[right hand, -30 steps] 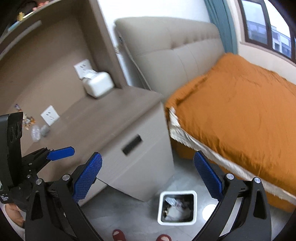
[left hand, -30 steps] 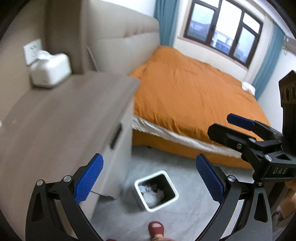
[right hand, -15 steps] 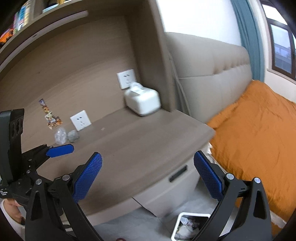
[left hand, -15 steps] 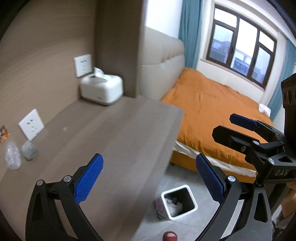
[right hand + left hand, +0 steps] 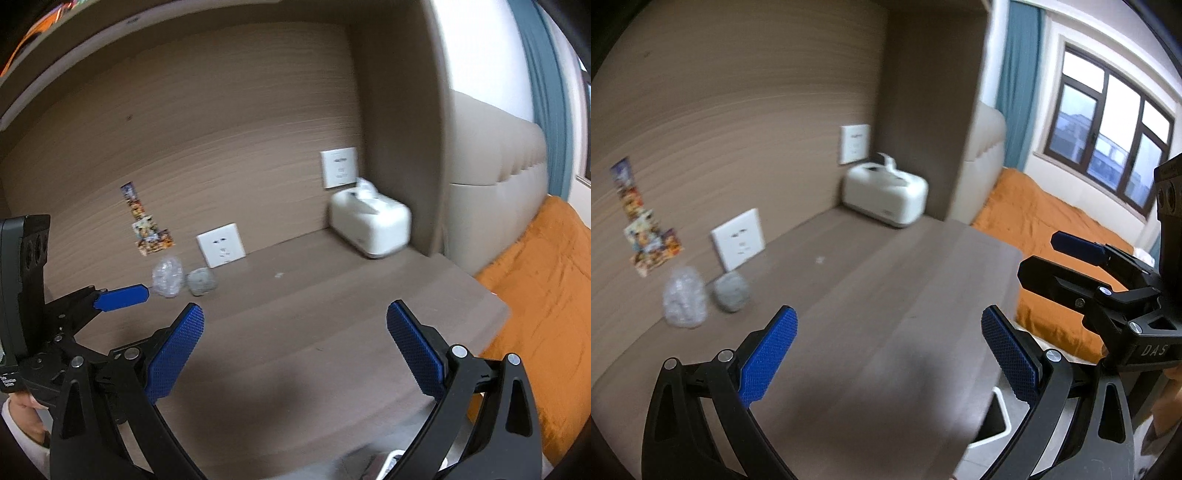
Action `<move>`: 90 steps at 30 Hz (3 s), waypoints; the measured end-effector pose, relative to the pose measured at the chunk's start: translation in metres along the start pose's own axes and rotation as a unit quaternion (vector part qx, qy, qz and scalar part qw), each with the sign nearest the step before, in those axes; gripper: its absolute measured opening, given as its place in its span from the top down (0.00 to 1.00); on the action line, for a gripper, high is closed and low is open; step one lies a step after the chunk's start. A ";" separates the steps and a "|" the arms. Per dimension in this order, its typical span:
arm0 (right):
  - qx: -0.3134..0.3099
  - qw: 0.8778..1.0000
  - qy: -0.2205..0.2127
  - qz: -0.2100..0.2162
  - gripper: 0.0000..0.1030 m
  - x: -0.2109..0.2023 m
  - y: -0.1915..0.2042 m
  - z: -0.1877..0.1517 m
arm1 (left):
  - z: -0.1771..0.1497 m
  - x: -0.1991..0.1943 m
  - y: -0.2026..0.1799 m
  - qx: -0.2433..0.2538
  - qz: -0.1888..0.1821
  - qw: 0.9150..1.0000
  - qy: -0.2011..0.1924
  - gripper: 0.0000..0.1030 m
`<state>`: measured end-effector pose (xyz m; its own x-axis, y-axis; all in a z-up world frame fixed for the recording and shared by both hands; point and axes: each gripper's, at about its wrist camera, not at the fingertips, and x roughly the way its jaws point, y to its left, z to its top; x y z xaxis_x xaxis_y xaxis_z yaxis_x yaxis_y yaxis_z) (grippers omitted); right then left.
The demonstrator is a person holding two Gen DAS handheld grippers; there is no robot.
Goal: Collect trash
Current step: 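Move both open tools back to the last items on the desk, then grasp the clear plastic bag with left tool while right tool grasps grey cloth, then carry the plastic bag and grey cloth with both tools over the bin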
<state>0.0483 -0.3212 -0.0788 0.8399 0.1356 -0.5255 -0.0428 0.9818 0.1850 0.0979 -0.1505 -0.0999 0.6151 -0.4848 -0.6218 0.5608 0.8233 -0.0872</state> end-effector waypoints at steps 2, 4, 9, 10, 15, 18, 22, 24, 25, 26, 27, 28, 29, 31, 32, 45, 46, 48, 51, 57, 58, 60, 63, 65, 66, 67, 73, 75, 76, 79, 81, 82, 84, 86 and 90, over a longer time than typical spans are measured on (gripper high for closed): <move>-0.009 1.000 0.004 0.007 0.04 0.013 0.016 0.004 | -0.003 -0.005 0.023 -0.012 0.012 1.000 0.000 0.05; -0.019 1.000 0.008 0.016 0.04 0.027 0.032 0.007 | -0.006 -0.007 0.042 -0.021 0.023 1.000 0.001 0.05; -0.028 0.999 0.019 0.038 0.04 0.059 0.065 0.012 | -0.013 -0.013 0.091 -0.040 0.052 0.998 0.006 0.05; -0.029 0.998 0.021 0.041 0.04 0.066 0.070 0.013 | -0.014 -0.015 0.099 -0.043 0.056 0.997 0.006 0.05; -0.036 0.997 0.036 0.058 0.04 0.105 0.102 0.016 | -0.021 -0.016 0.144 -0.059 0.080 0.995 0.013 0.05; -0.043 0.996 0.043 0.061 0.04 0.127 0.119 0.016 | -0.026 -0.012 0.171 -0.070 0.089 0.993 0.020 0.05; -0.053 0.995 0.052 0.061 0.04 0.157 0.138 0.014 | -0.033 -0.004 0.206 -0.083 0.111 0.990 0.023 0.05; -0.055 0.995 0.055 0.059 0.04 0.171 0.145 0.014 | -0.035 0.002 0.219 -0.082 0.119 0.989 0.020 0.05; -0.056 0.995 0.057 0.056 0.04 0.179 0.148 0.013 | -0.037 0.007 0.227 -0.081 0.120 0.989 0.017 0.05; -0.058 0.995 0.059 0.050 0.04 0.186 0.150 0.013 | -0.037 0.012 0.233 -0.081 0.120 0.989 0.016 0.05; -0.063 0.996 0.062 0.034 0.04 0.197 0.153 0.012 | -0.038 0.020 0.240 -0.080 0.118 0.990 0.019 0.05; -0.069 0.995 0.066 0.021 0.04 0.208 0.155 0.011 | -0.038 0.028 0.246 -0.078 0.120 0.989 0.022 0.05; -0.074 0.994 0.073 0.018 0.04 0.217 0.157 0.009 | -0.038 0.036 0.251 -0.076 0.121 0.989 0.025 0.05; -0.074 0.993 0.086 0.012 0.04 0.236 0.157 0.006 | -0.038 0.049 0.259 -0.076 0.128 0.988 0.028 0.06; -0.074 0.993 0.092 0.005 0.04 0.245 0.157 0.004 | -0.038 0.054 0.263 -0.080 0.128 0.988 0.030 0.06; -0.037 0.986 0.157 0.042 0.14 0.311 0.143 0.001 | -0.040 0.109 0.297 -0.154 0.089 0.981 0.071 0.27; -0.036 0.985 0.162 0.048 0.23 0.315 0.143 0.000 | -0.040 0.112 0.297 -0.155 0.082 0.982 0.070 0.29; -0.045 0.982 0.172 0.063 0.39 0.323 0.146 -0.002 | -0.038 0.118 0.292 -0.154 0.063 0.984 0.068 0.47; -0.067 0.981 0.169 0.075 0.68 0.325 0.159 -0.002 | -0.034 0.128 0.280 -0.145 0.045 0.986 0.068 0.79; -0.064 0.984 0.150 0.071 0.72 0.289 0.150 0.002 | -0.029 0.102 0.253 -0.132 0.064 0.988 0.050 0.79; -0.065 0.985 0.143 0.072 0.72 0.278 0.147 0.002 | -0.028 0.092 0.243 -0.121 0.069 0.989 0.046 0.79; -0.068 0.986 0.132 0.071 0.72 0.255 0.141 0.003 | -0.025 0.074 0.226 -0.096 0.078 0.992 0.036 0.79; -0.060 0.990 0.112 0.068 0.72 0.213 0.125 0.005 | -0.021 0.054 0.203 -0.077 0.082 0.993 0.028 0.79; -0.044 0.992 0.102 0.064 0.72 0.185 0.109 0.005 | -0.019 0.044 0.190 -0.076 0.075 0.994 0.028 0.79; -0.037 0.993 0.097 0.060 0.72 0.170 0.100 0.005 | -0.017 0.041 0.181 -0.074 0.071 0.994 0.028 0.79; -0.029 0.994 0.092 0.055 0.72 0.153 0.088 0.005 | -0.015 0.038 0.169 -0.069 0.066 0.995 0.030 0.79; -0.001 0.997 0.077 0.015 0.72 0.090 0.037 0.010 | -0.010 0.039 0.086 -0.031 0.028 0.998 0.038 0.79; 0.013 0.997 0.071 -0.003 0.72 0.059 0.012 0.003 | -0.009 0.045 0.056 -0.020 0.008 0.999 0.040 0.79; 0.019 0.997 0.070 -0.009 0.72 0.047 0.004 0.000 | -0.009 0.048 0.036 -0.014 -0.005 0.999 0.043 0.79; 0.035 0.996 0.067 -0.036 0.72 0.017 -0.028 -0.012 | -0.010 0.055 -0.015 0.008 -0.040 0.998 0.050 0.79; 0.049 0.995 0.067 -0.058 0.72 -0.008 -0.053 -0.023 | -0.013 0.059 -0.046 0.024 -0.057 0.997 0.055 0.79; 0.056 0.994 0.067 -0.066 0.72 -0.015 -0.062 -0.027 | -0.015 0.062 -0.065 0.035 -0.068 0.995 0.058 0.79; 0.068 0.992 0.067 -0.084 0.72 -0.034 -0.081 -0.036 | -0.019 0.067 -0.094 0.054 -0.085 0.993 0.065 0.79; 0.084 0.989 0.068 -0.099 0.72 -0.050 -0.097 -0.046 | -0.024 0.071 -0.128 0.072 -0.108 0.989 0.072 0.79; 0.110 0.984 0.067 -0.125 0.72 -0.081 -0.127 -0.066 | -0.032 0.077 -0.175 0.097 -0.133 0.983 0.081 0.79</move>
<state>-0.0495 -0.4482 -0.1145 0.7299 -0.0760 -0.6793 0.2862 0.9365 0.2027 0.0292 -0.3220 -0.1573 0.3447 -0.6092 -0.7142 0.7949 0.5941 -0.1231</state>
